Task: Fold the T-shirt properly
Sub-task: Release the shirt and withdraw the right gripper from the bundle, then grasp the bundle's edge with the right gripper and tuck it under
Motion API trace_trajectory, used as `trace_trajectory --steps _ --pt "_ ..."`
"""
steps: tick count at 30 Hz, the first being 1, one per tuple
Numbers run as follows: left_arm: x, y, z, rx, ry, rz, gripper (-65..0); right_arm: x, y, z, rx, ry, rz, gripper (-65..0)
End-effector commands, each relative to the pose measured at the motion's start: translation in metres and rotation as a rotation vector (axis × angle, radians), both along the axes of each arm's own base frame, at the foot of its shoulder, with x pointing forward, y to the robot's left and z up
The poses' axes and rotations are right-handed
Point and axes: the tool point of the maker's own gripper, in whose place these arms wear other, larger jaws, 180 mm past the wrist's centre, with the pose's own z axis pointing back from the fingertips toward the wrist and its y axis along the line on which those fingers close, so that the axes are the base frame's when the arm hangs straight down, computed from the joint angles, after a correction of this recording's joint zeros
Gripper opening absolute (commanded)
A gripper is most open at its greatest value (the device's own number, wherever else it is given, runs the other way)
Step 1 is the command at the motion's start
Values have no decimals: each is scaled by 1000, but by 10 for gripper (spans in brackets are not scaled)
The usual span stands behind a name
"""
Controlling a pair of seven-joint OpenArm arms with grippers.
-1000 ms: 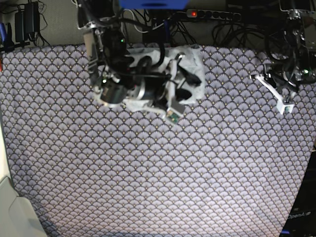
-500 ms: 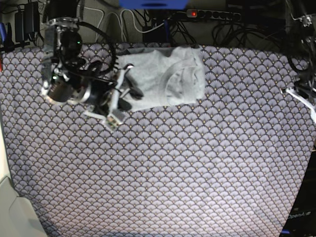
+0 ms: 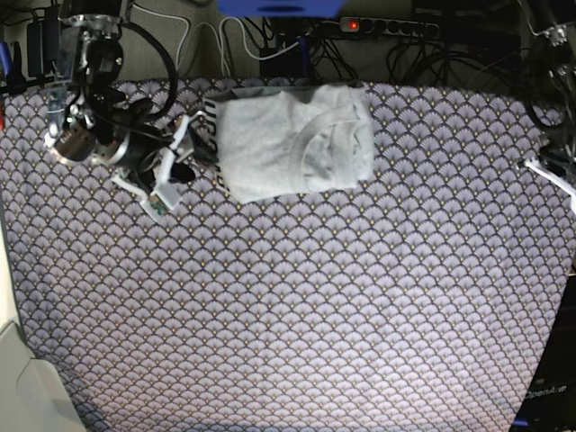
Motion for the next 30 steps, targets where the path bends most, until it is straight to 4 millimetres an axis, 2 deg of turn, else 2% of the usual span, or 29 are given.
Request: trace_trajectory --steps 1,5,10,14,18,20,26,30 --pt "5 9 12 40 -24 -1 -648 6 6 5 37 -21 0 -373" --pt "5 8 13 40 -25 -3 -648 4 10 -17 87 45 -25 -373" --pt "2 10 11 45 -17 -3 -648 -7 48 -29 144 79 71 -373" --pt "3 9 11 43 -19 -3 -648 -8 86 -20 195 61 151 -373" --pt "2 9 11 43 -19 -4 -648 -12 102 -18 218 61 181 -373" --pt "2 10 12 48 -17 -4 -648 -9 102 -15 219 45 187 -373" --pt "2 10 12 46 -17 -4 -648 10 68 -10 128 -2 180 -373" --pt "3 10 12 45 -20 -4 -648 21 46 12 96 -84 132 -373"
